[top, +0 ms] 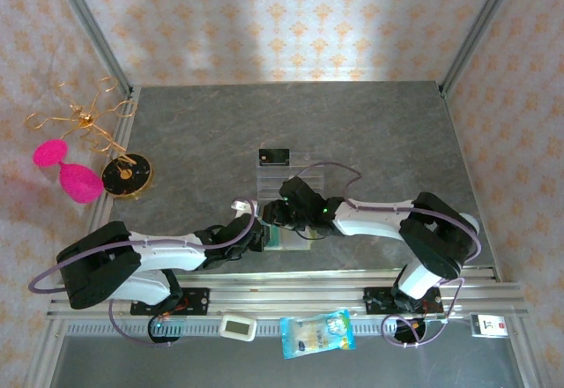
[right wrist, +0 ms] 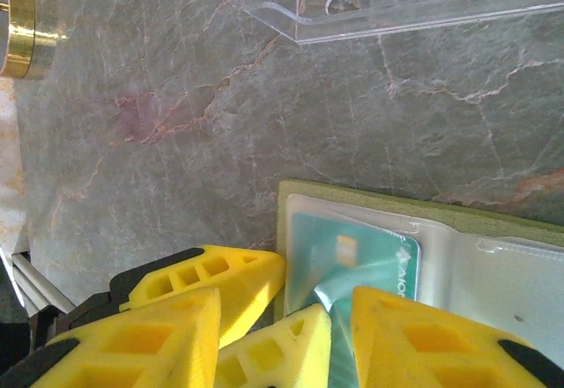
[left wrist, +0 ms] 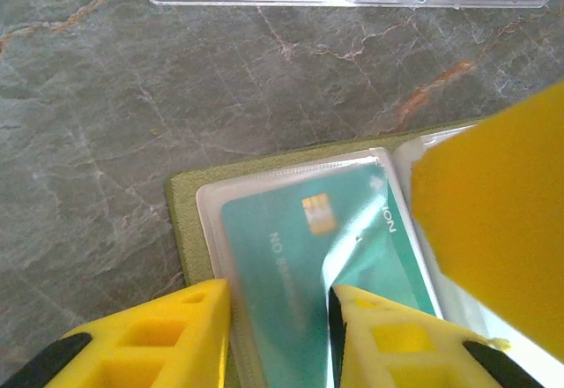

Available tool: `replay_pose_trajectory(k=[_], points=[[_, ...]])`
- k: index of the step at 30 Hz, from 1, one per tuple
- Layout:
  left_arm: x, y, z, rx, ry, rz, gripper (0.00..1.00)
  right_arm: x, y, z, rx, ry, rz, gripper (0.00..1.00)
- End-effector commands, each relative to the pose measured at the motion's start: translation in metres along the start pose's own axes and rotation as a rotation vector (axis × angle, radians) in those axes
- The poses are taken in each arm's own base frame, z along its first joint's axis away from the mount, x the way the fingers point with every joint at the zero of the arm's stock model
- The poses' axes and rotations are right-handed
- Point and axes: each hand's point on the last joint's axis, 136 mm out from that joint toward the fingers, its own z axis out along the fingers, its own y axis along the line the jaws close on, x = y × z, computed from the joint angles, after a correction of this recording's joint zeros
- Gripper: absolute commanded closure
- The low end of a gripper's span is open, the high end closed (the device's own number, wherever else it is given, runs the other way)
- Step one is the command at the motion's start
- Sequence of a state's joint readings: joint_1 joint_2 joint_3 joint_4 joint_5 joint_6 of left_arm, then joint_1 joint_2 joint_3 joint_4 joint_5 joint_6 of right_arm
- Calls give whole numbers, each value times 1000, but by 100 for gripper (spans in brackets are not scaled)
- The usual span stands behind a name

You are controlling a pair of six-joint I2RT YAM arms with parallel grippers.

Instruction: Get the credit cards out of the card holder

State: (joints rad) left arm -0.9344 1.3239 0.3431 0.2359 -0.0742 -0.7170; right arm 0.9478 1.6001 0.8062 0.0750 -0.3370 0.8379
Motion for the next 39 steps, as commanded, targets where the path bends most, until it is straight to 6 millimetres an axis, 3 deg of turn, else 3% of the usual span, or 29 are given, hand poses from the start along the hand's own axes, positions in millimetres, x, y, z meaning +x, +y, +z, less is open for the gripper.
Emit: replay_pose_trajectory(k=[1,16,26,39], points=[[14,-2,-1,24,52,6,66,-5,2,-1,12,-9,25,56],[14,-3,-2,31,48,10,66,7,-3,7,24,62,84,47],[14,-5,0,37,48,13,66,12,-4,6,27,80,95,46],[14,-6,1,45,53,17,66,25,-19,19,110,134,107,46]])
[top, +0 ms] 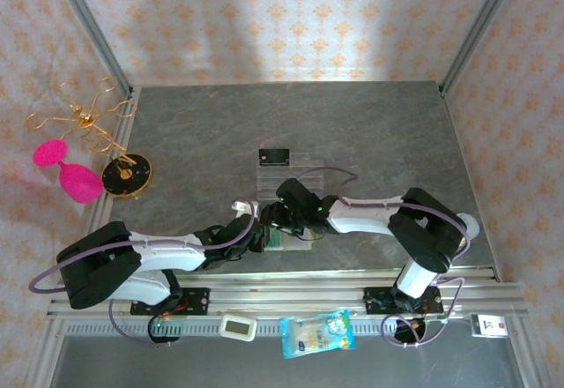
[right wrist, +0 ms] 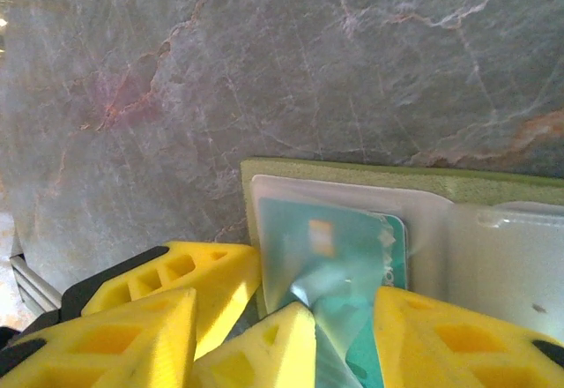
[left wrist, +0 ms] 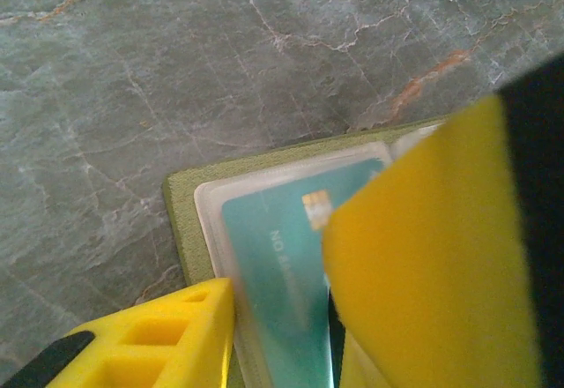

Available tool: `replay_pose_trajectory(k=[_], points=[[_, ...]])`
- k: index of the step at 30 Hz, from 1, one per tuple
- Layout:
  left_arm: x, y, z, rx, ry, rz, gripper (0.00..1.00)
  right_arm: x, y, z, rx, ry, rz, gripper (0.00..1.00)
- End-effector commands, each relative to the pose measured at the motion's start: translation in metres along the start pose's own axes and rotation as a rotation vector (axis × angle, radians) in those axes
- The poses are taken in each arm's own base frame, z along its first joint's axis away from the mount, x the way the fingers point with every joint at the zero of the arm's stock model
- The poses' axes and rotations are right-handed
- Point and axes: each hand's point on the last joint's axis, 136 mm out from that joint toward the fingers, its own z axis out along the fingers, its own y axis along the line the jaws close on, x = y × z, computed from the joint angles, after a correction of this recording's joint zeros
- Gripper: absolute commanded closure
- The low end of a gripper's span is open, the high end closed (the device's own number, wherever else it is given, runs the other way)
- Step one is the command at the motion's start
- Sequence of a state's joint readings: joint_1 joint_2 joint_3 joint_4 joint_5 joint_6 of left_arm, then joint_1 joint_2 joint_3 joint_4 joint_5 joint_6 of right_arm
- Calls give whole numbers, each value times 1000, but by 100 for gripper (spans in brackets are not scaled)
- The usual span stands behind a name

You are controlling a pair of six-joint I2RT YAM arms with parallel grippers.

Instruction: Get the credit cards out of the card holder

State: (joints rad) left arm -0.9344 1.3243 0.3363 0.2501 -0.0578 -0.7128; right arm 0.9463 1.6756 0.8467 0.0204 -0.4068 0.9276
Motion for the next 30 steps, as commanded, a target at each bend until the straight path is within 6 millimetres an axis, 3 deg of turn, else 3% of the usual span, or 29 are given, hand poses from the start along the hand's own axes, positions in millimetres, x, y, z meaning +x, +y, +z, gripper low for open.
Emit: replay_pose_trajectory(k=[1,10,12,17,21,23,25,30], points=[[12,-4,0,27,46,13,65,6,-11,3,83,18,0,46],[5,3,-17,17,8,-15,50,-14,-33,-23,251,-127,-12,47],[2,1,-20,28,1,-22,49,-16,-25,-24,224,-134,-33,46],[-12,-11,-31,70,-36,-32,45,-24,19,-39,115,-184,-165,47],[-23,-21,-38,108,-61,-36,45,-26,21,-54,93,-220,-225,51],[-28,-28,-39,131,-72,-31,50,-25,13,-56,87,-201,-269,60],[-33,-32,-38,133,-81,-23,64,-25,-1,-55,117,-172,-313,72],[-36,-45,-28,151,-70,-1,78,-8,-18,-45,86,-58,-403,73]])
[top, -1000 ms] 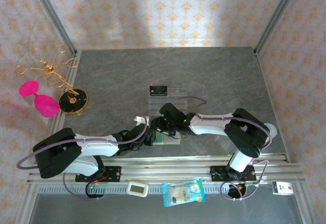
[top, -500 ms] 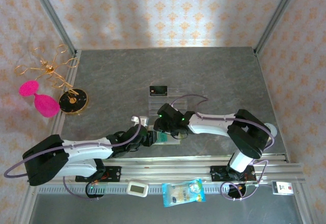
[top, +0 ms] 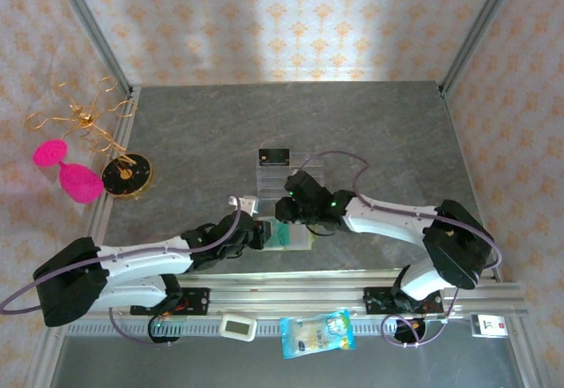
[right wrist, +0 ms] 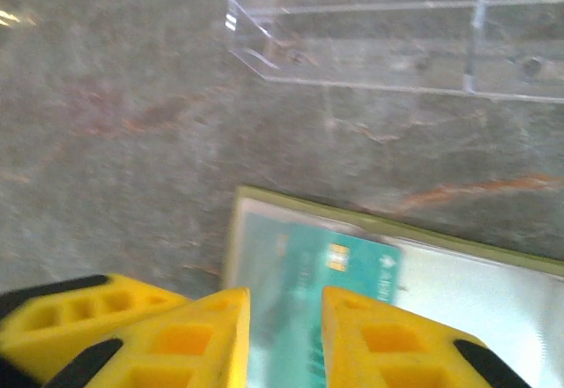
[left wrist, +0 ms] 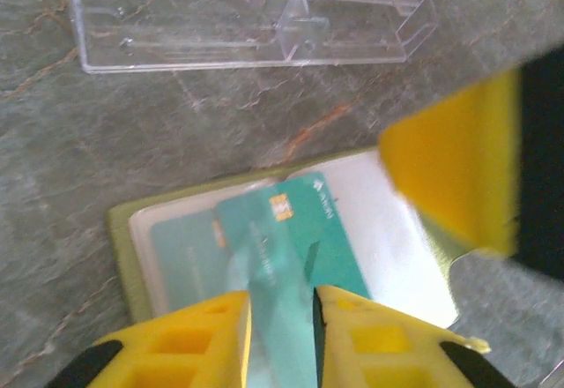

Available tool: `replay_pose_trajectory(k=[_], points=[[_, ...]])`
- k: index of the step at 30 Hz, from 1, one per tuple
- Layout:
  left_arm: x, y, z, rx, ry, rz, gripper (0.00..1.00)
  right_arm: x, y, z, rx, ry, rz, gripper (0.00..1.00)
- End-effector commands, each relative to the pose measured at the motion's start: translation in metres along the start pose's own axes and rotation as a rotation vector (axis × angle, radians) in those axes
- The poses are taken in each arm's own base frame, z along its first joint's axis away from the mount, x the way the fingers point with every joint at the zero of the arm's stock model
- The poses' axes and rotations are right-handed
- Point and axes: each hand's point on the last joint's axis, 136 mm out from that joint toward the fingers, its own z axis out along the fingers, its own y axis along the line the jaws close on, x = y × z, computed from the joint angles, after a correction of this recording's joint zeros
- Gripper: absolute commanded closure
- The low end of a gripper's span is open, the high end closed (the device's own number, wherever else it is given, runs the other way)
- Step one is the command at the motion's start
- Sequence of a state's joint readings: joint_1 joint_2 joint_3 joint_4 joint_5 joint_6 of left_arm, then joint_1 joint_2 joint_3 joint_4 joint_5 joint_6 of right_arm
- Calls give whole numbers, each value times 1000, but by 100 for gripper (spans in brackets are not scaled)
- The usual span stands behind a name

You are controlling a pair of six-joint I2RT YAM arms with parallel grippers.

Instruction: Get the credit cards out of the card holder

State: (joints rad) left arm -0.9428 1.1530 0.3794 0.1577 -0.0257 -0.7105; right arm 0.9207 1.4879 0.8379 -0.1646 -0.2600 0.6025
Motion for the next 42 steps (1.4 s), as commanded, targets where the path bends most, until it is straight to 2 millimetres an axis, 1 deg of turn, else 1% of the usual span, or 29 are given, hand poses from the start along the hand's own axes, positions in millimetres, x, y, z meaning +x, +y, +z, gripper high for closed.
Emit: replay_pose_trajectory(k=[1,2,5,8,11,15,19,22,25,27,31,32,35,38,40,42], points=[[-5,-16,8,44,0,20,81,21,-9,7,-24,80,-100,74],[-1,-16,11,44,16,20,84,24,-14,8,-22,85,-97,75],[9,-14,21,36,56,26,88,26,-21,10,-27,87,-84,74],[18,-3,28,-10,81,24,93,31,-23,14,-41,102,-78,73],[22,5,31,-46,90,25,98,32,-25,17,-40,107,-75,73],[28,12,33,-72,106,29,100,33,-25,22,-41,111,-76,73],[38,18,38,-96,143,40,100,36,-30,28,-27,120,-63,73],[43,21,40,-104,157,42,100,39,-34,31,-16,132,-53,73],[44,21,40,-102,164,44,100,42,-33,34,-36,142,-43,73],[44,22,39,-107,164,44,100,42,-32,33,-43,137,-36,79],[42,23,34,-108,151,37,100,31,-38,23,-31,84,-21,98],[41,23,34,-106,146,33,100,27,-40,19,-36,70,-15,100],[39,22,32,-101,143,34,98,15,-40,1,-50,18,-36,100],[37,19,31,-95,140,36,98,6,-27,-20,-112,-34,-99,100],[29,14,29,-81,124,36,96,-2,-20,-35,-130,-74,-148,100],[18,5,25,-55,94,27,92,-12,-15,-47,-126,-118,-183,100]])
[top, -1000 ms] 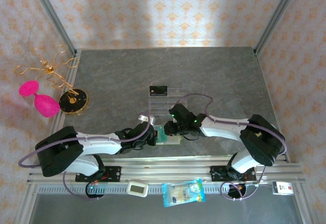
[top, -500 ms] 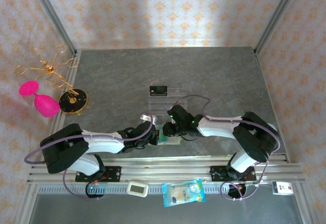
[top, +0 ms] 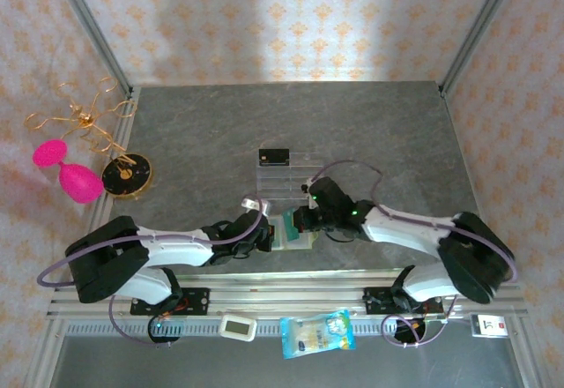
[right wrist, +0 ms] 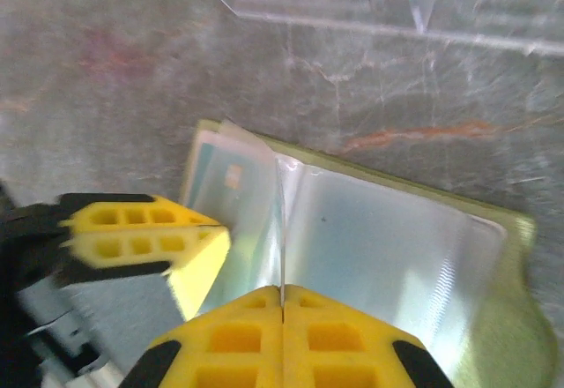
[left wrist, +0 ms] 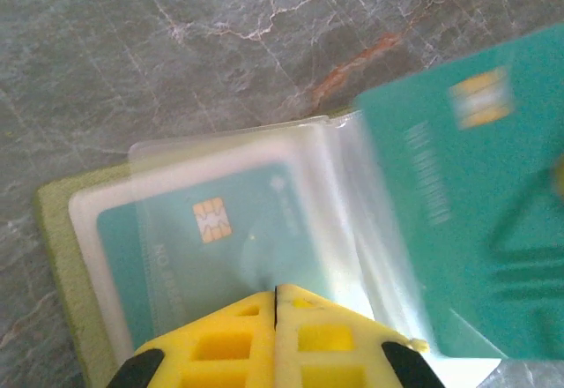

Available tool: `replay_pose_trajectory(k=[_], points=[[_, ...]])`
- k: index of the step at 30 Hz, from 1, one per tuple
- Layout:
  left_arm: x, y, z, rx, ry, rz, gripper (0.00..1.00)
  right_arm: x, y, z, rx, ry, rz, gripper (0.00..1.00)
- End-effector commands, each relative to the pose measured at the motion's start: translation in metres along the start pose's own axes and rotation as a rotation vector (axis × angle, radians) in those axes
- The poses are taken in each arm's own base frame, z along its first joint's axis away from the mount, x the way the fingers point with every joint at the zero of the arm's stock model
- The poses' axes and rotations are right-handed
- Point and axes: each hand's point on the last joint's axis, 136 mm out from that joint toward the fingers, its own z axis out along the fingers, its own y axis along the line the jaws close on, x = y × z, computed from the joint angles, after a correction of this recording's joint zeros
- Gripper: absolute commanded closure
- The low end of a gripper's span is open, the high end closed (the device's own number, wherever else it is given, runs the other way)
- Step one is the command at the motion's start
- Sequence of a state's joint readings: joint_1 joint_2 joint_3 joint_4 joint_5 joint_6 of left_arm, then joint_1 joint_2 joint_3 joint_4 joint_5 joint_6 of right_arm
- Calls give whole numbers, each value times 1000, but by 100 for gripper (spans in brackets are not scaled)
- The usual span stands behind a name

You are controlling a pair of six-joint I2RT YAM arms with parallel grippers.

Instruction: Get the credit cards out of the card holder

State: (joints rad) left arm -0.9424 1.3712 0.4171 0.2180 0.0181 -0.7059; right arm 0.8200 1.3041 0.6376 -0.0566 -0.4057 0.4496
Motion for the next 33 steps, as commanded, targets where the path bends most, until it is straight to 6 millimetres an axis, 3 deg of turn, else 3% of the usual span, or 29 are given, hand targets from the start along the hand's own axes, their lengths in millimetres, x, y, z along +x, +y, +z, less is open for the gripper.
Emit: replay_pose_trajectory(k=[1,6,10,12,18,27,30,33], points=[[-18,-8,-13,14,-45,-11,88,-30,13,-29,0,-117,-127,100],[-54,-23,-45,83,-165,-63,54,-73,37,-55,12,-225,-264,100],[-71,-18,-70,72,-233,-88,25,-115,60,-80,28,-346,-420,100],[-77,-12,-81,52,-260,-98,2,-126,74,-86,8,-360,-530,100],[-93,6,-110,-26,-343,-122,1,-148,89,-86,24,-273,-813,100],[-111,23,-139,-95,-451,-146,1,-186,87,-89,11,-169,-1027,100],[-119,30,-146,-135,-479,-145,1,-195,89,-84,4,-125,-1116,100],[-124,35,-150,-157,-500,-143,1,-198,78,-73,-8,-46,-1173,100]])
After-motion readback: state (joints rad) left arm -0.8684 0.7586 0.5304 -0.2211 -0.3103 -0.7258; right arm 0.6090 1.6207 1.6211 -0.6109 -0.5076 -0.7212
